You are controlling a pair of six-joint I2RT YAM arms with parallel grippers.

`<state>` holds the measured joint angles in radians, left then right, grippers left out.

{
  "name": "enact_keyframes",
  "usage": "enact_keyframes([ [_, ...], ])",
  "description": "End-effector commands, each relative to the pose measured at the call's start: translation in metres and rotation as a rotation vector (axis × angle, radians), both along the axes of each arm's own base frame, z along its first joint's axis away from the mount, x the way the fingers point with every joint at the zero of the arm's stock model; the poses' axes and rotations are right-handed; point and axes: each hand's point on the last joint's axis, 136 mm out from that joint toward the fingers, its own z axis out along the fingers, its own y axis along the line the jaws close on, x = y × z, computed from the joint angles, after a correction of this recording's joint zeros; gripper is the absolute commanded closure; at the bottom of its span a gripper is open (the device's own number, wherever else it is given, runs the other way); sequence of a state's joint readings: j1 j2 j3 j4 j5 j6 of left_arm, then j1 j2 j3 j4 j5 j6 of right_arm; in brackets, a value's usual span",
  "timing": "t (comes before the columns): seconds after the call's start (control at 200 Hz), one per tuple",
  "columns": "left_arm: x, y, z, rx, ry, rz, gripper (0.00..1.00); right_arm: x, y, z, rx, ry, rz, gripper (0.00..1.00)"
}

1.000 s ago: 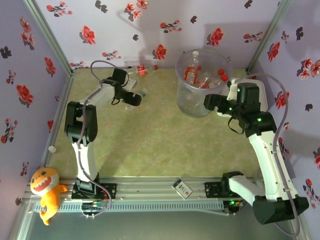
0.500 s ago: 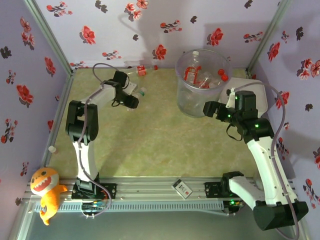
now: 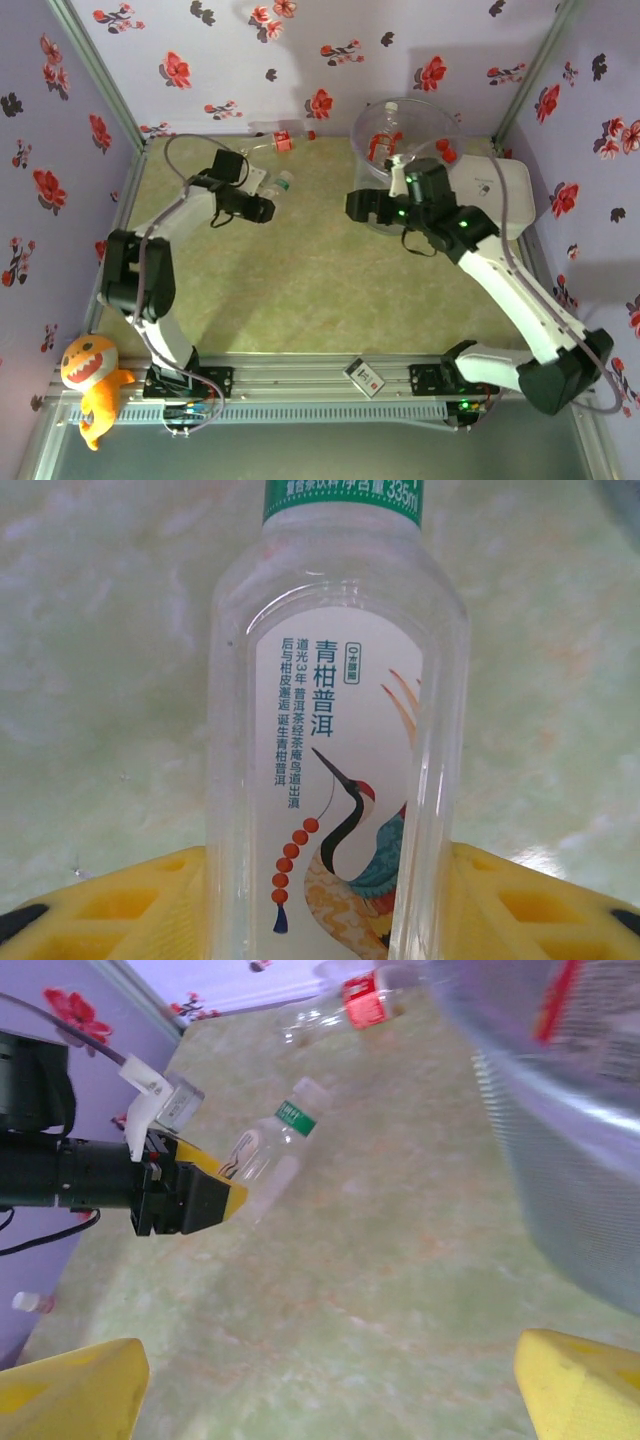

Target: Put the plastic bottles in the bin

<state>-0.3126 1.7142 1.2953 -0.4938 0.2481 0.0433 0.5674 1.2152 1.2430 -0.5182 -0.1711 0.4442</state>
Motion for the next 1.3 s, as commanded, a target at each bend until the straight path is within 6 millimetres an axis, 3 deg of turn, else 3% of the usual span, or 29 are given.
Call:
enact_keyframes([
  [0.0,-0.012,-0.024,0.040,-0.162,-0.092,0.000,0.46,0.021,0.028,0.031,0.125,-0.073,-0.018,0.04],
  [0.255,-0.061,-0.069,0.087,-0.414,-0.216,-0.074,0.45,0.050,0.081,0.026,0.179,-0.065,0.064,0.01],
  [0.525,-0.090,-0.086,0.105,-0.514,-0.256,-0.118,0.46,0.092,0.082,0.002,0.157,-0.004,0.023,0.01],
  [0.73,-0.094,-0.091,0.111,-0.522,-0.263,-0.143,0.45,0.099,0.096,-0.016,0.141,0.048,0.064,0.03],
  [0.825,-0.093,-0.092,0.113,-0.524,-0.266,-0.145,0.45,0.101,0.098,-0.022,0.126,0.052,0.073,0.11],
  [0.98,-0.094,-0.092,0.114,-0.521,-0.265,-0.149,0.45,0.101,0.101,-0.016,0.141,0.038,0.092,0.37],
  [1.295,-0.096,-0.092,0.129,-0.534,-0.294,-0.157,0.44,0.099,0.104,0.002,0.159,-0.001,0.123,0.63],
])
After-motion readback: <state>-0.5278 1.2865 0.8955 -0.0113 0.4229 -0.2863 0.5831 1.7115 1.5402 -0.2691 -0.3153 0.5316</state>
